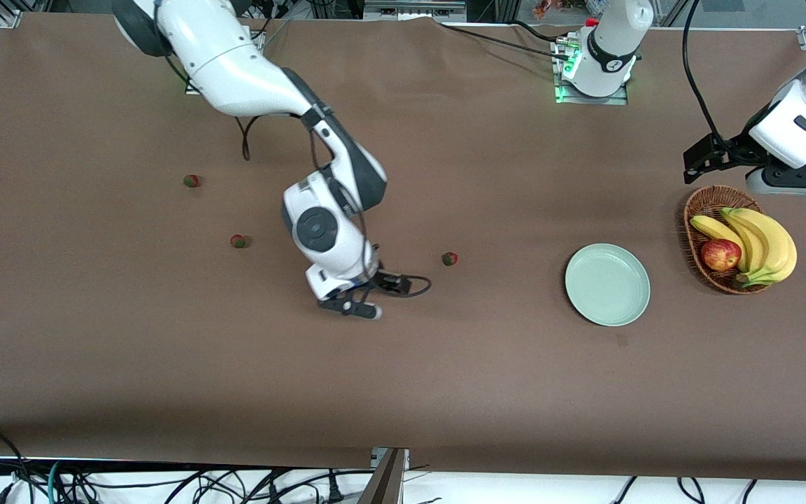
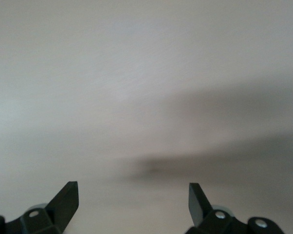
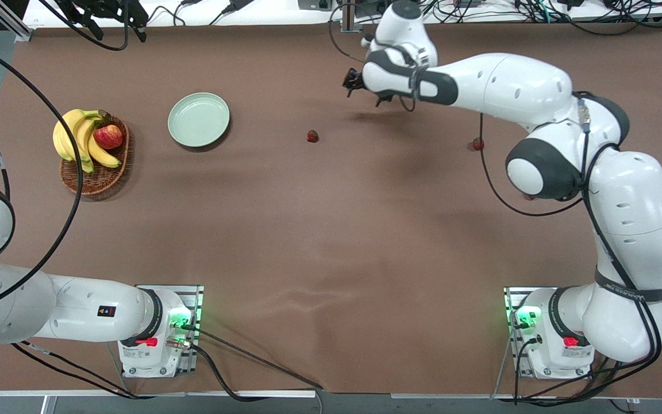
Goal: Collect all strawberries into plate
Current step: 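Carry the strawberry to mid-table with the right gripper and release it, then grasp the mid-table strawberry with the left gripper while the right gripper grasps another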
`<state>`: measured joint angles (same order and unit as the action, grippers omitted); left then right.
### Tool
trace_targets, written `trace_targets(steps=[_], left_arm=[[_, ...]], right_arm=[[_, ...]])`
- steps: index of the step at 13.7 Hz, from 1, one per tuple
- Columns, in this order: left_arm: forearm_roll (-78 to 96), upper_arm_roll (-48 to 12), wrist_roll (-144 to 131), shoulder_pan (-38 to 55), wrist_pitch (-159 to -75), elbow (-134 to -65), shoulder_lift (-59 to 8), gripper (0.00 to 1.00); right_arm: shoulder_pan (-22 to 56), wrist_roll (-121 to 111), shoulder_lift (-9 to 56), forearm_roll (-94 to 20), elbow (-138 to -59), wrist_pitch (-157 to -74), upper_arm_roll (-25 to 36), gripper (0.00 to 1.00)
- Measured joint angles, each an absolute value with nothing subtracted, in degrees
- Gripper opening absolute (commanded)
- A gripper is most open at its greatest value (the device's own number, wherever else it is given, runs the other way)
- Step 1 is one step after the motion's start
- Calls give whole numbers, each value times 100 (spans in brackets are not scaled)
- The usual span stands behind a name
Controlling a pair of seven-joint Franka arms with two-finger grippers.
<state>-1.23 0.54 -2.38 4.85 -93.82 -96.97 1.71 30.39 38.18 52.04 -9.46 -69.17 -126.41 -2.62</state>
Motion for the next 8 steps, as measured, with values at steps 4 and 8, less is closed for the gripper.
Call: trace_targets(steps=[4,8], left_arm=[[-123,54,-238,491,-9380,-9697,171,100],[-66,32,-232,569,-9269,-9706,110,100]], right_arm=[[2447,2269,5092,-894,-6951,-11377,32,100],[1670,1148,4746,-592,-7851,-11105,141,100]])
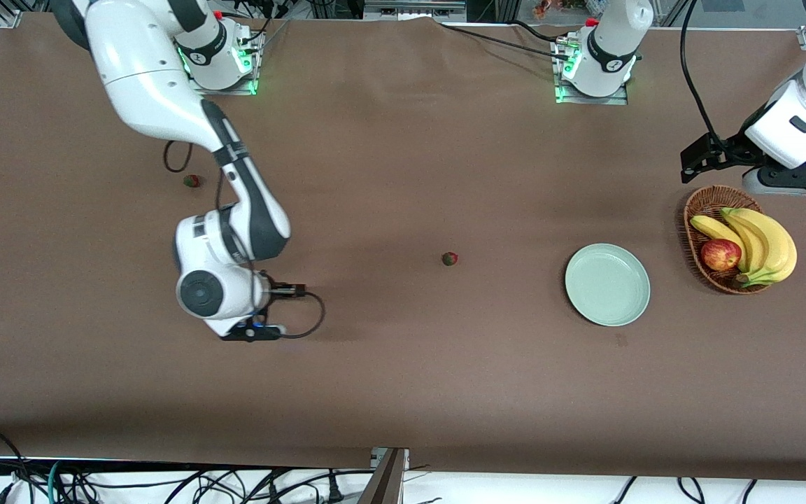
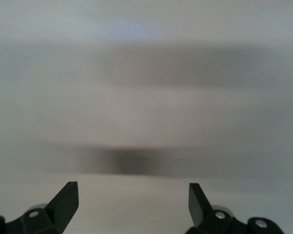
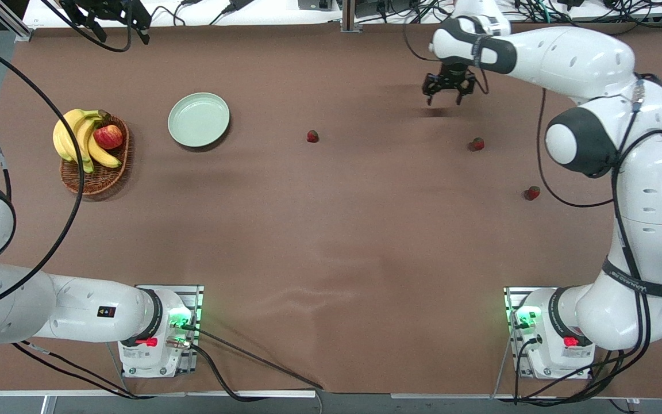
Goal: Collect all strawberries into plate
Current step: 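Grasp the mid-table strawberry with the left gripper while the right gripper grasps another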
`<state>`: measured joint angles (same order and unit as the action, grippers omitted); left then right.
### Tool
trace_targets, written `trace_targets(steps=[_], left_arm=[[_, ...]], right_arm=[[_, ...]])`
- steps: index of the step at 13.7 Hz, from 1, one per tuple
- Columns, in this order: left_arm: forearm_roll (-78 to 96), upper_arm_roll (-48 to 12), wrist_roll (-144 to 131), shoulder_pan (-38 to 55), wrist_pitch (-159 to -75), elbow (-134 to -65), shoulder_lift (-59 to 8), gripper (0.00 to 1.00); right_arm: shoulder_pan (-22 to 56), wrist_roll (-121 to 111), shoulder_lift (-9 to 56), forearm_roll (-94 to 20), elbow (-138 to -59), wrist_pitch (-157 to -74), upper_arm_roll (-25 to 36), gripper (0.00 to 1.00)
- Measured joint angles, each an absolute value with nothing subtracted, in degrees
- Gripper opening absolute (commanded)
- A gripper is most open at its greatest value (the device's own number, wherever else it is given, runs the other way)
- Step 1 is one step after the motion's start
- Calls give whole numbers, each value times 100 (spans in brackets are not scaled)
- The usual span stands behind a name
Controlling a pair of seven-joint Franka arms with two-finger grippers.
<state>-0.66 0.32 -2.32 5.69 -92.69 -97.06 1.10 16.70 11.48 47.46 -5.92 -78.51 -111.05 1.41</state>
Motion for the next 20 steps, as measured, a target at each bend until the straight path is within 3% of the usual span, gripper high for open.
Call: trace_targets(steps=[6,10,11,12,14,17,20], left_arm=[[622,-94,-261,1003,-9280,-9757,-939,100],[1052,-178,-833,1359,-10688,-9782,-1906,100],[1045,-197,-1240,1567,-11045,-9787,-2114,100],[982,-205,-1606,1819,-11403,-9794,-2331,100],[775,-224,-2271,2305,-12177,-9810,-2808,100],[471,-226,-3254,2906,-13076,-9869,-3423,100],[-41,-226,-4220,3235,-13669,-9890,-3835,100]], right_arm=[[1277,835,3704,-313,-9663,-11262,136,100],[1280,835,3542,-308,-10453,-11809,96,98],[1281,835,3542,-308,-10518,-11827,86,79],[1282,835,3541,-308,-10554,-11827,79,53],[1282,836,3537,-308,-10581,-11822,75,19],[1282,844,3507,-309,-10581,-11821,74,0],[1281,852,3468,-311,-10580,-11825,74,0]])
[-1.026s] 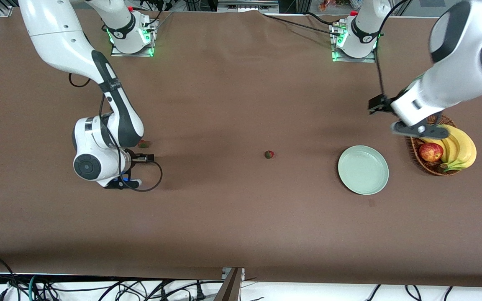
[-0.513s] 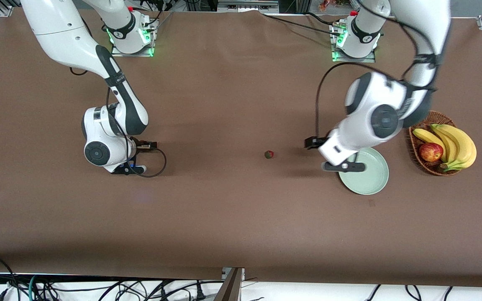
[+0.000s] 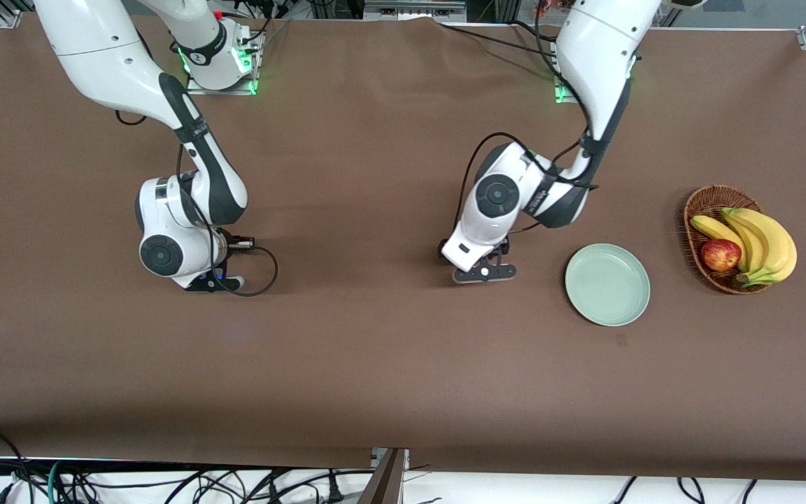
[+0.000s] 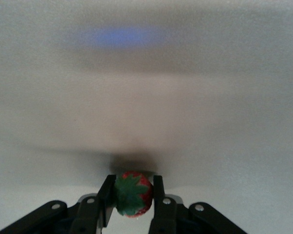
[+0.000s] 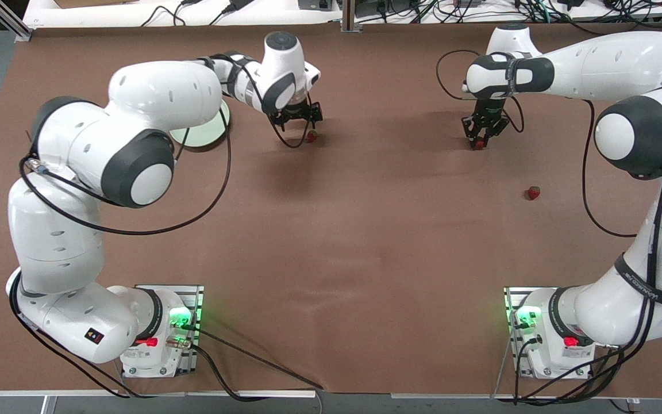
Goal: Collect all strawberries into plate
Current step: 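Grasp the mid-table strawberry with the left gripper while the right gripper grasps another, then carry the strawberry over the plate with the left gripper while the right gripper carries another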
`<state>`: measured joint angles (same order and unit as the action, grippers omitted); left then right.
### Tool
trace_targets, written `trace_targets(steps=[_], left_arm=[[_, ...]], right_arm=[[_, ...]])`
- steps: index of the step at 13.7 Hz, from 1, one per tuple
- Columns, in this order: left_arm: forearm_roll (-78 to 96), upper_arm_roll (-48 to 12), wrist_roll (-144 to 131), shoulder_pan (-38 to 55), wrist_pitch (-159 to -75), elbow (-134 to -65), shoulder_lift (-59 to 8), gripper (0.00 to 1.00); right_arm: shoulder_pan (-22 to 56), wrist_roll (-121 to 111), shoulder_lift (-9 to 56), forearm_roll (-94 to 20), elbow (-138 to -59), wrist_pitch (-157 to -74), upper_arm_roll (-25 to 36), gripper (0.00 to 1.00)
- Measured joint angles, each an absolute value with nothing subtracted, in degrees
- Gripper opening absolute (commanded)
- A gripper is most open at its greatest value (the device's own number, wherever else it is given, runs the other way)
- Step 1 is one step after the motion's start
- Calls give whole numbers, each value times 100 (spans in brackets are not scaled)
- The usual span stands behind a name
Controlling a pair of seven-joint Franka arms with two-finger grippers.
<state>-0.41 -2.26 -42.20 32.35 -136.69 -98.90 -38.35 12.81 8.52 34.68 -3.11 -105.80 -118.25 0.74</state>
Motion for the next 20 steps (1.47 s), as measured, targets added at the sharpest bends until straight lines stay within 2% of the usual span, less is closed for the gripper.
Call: trace_targets(steps=[2,3,4,5,6,8,11,15,18,20], left_arm=[[-87,-225,-4567,3359,-14005,-9892,-4024,100],[-93,-226,-4668,3406,-14093,-9892,-4090,91],[-95,-225,-4707,3432,-14136,-9892,-4121,62],[-97,-223,-4711,3438,-14151,-9891,-4126,37],[-97,-218,-4712,3438,-14154,-9883,-4126,24],[-97,-214,-4717,3439,-14155,-9868,-4126,3],[-102,-180,-4696,3437,-14104,-9827,-4092,0],[-122,-55,-3584,3104,-12895,-9660,-3638,1],[-129,-41,-2173,2486,-12125,-9646,-3165,3],[-133,-33,-1017,2065,-11855,-9649,-3011,5]], right_arm=[[1281,854,3458,-311,-10544,-11855,74,0],[1281,854,3451,-313,-10488,-11875,73,0],[1281,855,3444,-319,-10407,-11893,70,0],[1277,874,3441,-359,-10301,-11907,44,0],[1278,938,3441,-447,-10189,-11912,-11,0],[1291,1206,3500,-578,-9954,-11927,-144,0],[1327,1680,3712,-609,-9669,-12084,-359,0],[1459,2413,3880,-618,-9516,-12460,-634,0],[1954,3352,4128,-629,-9045,-12592,-707,0],[2478,4235,4427,-684,-8560,-12986,-727,0]])
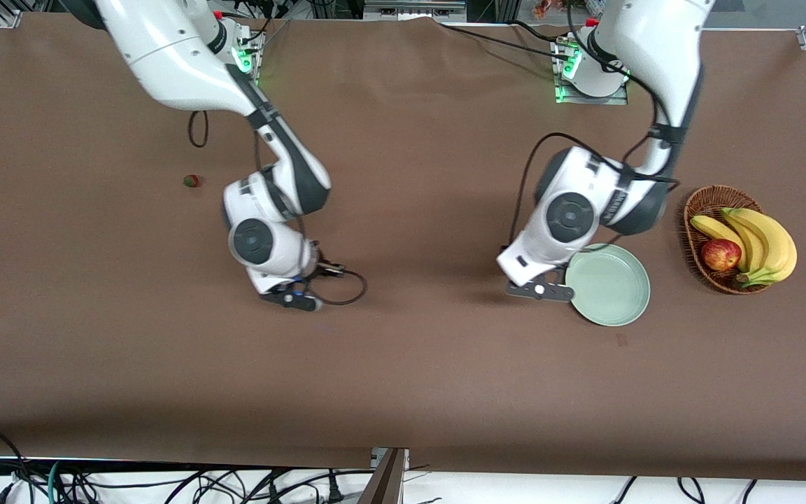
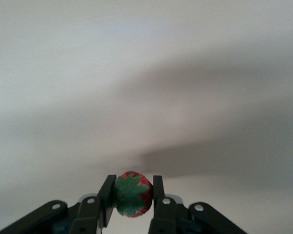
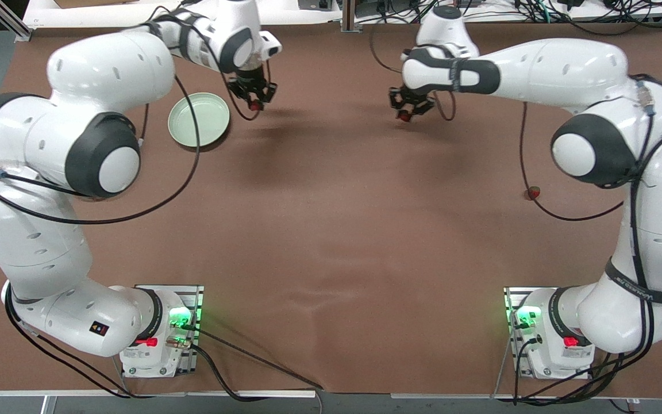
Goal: Collect all strawberries into plate
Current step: 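Carry the strawberry over the plate with the left gripper while the right gripper carries another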
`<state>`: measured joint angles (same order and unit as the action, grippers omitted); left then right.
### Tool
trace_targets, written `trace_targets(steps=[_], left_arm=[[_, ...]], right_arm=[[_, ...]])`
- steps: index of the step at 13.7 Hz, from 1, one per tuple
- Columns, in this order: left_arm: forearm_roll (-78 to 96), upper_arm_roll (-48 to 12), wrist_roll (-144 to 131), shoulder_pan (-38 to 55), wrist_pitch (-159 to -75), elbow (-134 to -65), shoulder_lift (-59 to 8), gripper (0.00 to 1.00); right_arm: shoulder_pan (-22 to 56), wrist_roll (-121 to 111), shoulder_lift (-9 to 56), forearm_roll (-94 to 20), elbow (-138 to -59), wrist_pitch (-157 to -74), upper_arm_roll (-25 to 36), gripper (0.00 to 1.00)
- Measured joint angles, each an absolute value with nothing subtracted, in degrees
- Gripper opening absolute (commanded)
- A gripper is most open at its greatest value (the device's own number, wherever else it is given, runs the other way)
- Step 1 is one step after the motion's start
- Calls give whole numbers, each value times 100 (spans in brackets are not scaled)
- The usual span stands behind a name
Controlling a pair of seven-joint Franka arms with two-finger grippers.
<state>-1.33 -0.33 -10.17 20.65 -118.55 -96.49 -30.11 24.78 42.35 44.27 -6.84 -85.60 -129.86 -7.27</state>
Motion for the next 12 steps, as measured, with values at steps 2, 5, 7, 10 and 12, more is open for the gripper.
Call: trace_targets(steps=[2,5,7,10,12], left_arm=[[-134,-27,192,1648,-11727,-9653,-2971,5],[-134,-26,1513,1164,-11698,-9725,-2979,6],[-134,-31,2123,962,-11701,-9803,-3060,11],[-134,-46,2573,748,-12000,-9909,-3389,99],[-134,-61,2625,732,-12158,-9954,-3534,100]], right_arm=[[2984,5034,4839,-713,-8057,-13662,-743,0],[3369,5655,5530,-722,-7424,-14737,-1031,0],[3473,5816,5912,-723,-7154,-15340,-1292,0],[3572,5887,6175,-723,-6997,-15722,-1447,100],[3580,5888,6185,-723,-6926,-15734,-1472,100]])
